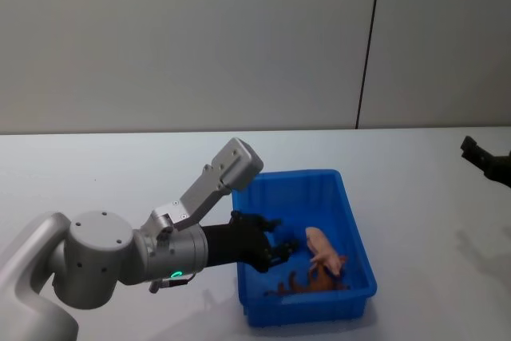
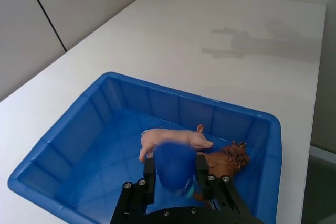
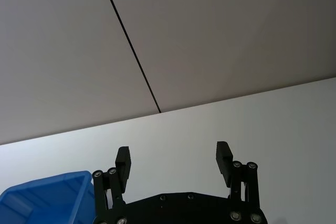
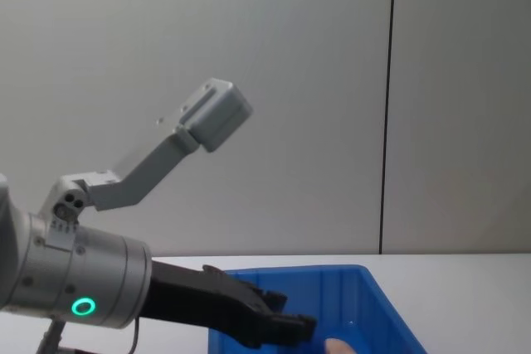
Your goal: Pick up the two dolls from the table and place them into the box.
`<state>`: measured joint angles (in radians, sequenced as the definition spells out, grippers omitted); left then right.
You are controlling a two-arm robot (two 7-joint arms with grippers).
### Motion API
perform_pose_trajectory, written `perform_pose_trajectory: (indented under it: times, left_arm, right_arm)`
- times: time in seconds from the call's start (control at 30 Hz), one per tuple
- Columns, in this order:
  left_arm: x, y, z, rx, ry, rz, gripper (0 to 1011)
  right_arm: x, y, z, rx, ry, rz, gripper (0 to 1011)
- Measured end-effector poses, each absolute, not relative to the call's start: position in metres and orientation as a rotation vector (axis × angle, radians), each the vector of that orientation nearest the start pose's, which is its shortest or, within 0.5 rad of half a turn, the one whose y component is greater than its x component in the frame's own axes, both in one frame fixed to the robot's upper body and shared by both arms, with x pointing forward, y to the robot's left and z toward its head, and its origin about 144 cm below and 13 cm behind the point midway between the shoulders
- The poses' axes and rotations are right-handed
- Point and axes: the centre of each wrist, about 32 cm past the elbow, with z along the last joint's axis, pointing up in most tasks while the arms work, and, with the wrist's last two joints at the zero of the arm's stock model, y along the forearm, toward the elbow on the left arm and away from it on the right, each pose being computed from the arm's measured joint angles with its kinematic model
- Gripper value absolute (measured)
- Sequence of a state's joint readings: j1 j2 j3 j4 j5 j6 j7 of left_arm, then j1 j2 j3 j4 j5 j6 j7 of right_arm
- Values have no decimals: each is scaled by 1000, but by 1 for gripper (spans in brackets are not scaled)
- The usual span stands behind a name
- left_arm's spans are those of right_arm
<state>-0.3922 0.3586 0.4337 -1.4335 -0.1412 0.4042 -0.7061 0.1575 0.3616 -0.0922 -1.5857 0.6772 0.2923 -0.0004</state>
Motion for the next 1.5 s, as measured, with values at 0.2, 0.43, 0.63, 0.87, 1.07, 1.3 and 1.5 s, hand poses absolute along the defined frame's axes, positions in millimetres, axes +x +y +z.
perform_pose_trajectory:
  times: [0.2, 0.43, 0.63, 0.87, 1.07, 1.3, 1.5]
  left_arm:
    - [546, 219, 1208, 462, 71, 575, 641]
    - [546, 220, 1208, 448, 71, 579, 844]
    - [543, 224, 1211, 400, 65, 617, 979]
    - [538, 230, 1217, 354, 51, 690, 1001]
    - [532, 234, 1224, 330, 33, 766, 1001]
    - [524, 237, 1233, 319, 14, 867, 1001]
    - [518, 240, 1241, 317, -6, 965, 1001]
  right_arm:
    - [499, -302, 1207, 94, 350, -1399, 1001]
    - [499, -302, 1207, 94, 350, -1400, 1001]
    - [499, -302, 1207, 94, 350, -1399, 1001]
    - [499, -302, 1207, 94, 350, -1400, 1001]
    - [499, -302, 1207, 94, 350, -1399, 1001]
    - [499, -302, 1207, 94, 350, -1399, 1001]
    - [499, -302, 1207, 94, 350, -1399, 1001]
